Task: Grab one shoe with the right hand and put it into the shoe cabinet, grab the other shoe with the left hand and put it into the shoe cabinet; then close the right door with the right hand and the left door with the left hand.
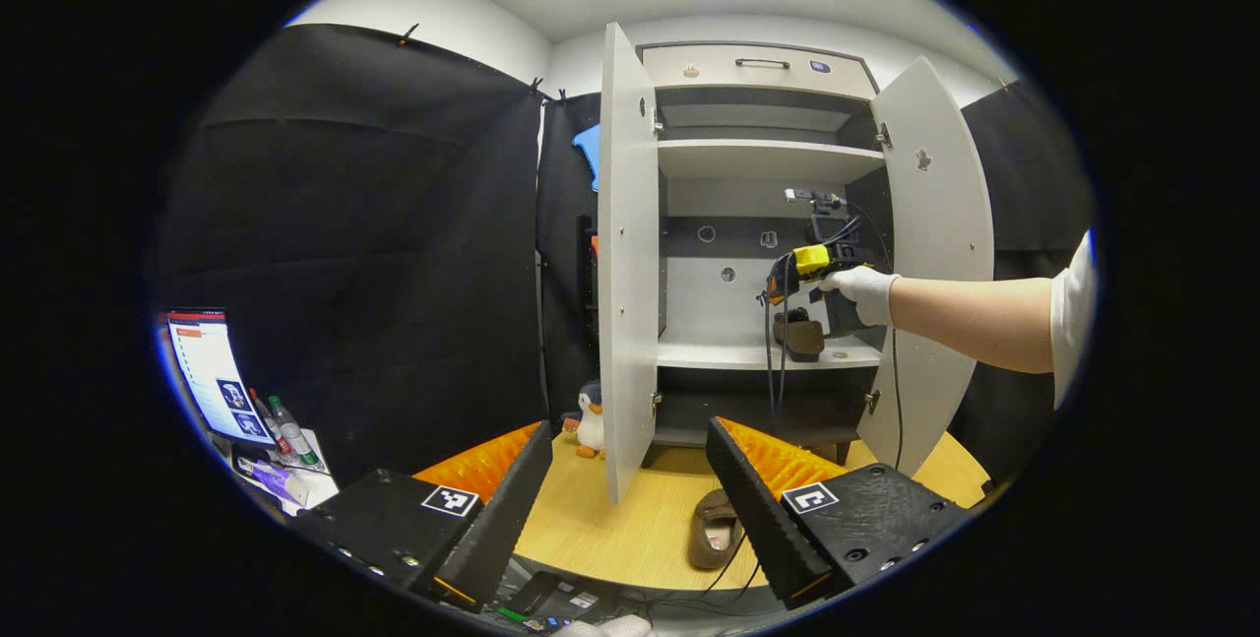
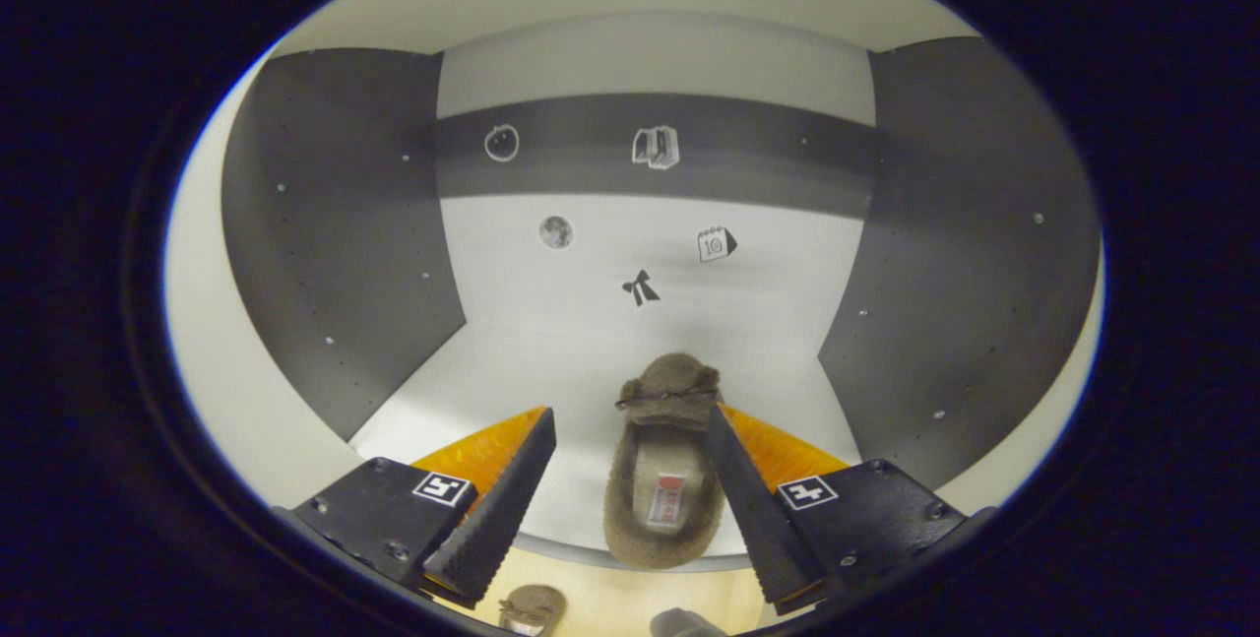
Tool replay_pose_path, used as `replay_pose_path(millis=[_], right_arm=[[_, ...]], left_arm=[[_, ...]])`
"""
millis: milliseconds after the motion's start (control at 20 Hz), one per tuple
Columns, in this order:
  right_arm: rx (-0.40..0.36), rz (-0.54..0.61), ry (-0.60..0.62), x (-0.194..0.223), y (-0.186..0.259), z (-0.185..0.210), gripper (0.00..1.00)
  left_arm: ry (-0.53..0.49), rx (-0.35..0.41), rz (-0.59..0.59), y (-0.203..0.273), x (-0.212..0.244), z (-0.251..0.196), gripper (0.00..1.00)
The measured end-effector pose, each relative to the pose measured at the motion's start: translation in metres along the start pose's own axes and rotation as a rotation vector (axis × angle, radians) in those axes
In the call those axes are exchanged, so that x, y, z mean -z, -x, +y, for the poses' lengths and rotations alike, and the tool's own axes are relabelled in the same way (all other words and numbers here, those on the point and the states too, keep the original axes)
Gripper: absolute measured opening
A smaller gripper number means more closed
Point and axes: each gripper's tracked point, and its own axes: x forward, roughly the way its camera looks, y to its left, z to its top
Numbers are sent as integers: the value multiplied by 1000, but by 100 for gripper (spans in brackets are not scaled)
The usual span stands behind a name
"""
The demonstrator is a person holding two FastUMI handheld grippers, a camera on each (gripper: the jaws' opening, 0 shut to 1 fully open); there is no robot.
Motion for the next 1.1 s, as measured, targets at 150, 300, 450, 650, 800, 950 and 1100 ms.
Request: replay_pose_path(millis=[150, 300, 450, 650, 800, 950, 1100], right_arm=[[-16, -81, 4, -6, 46, 0, 98], [-45, -156, 14, 3, 103, 4, 99], [-73, -227, 2, 20, 166, 7, 100], [-82, -296, -21, 48, 239, 5, 99], [-67, -347, -41, 72, 287, -4, 99], [-47, -356, -82, 103, 320, -20, 99], [-20, -353, -105, 136, 347, -37, 100]], left_arm=[[-8, 12, -15, 4, -5, 2, 95], [-9, 30, -14, 8, -4, 2, 96], [-11, 55, -20, 16, -1, 5, 96], [-20, 97, -27, 16, -3, 3, 96], [-33, 127, -32, 13, -2, 1, 96], [-36, 153, -35, 3, -3, -5, 96], [-35, 181, -29, -2, -2, -14, 96]])
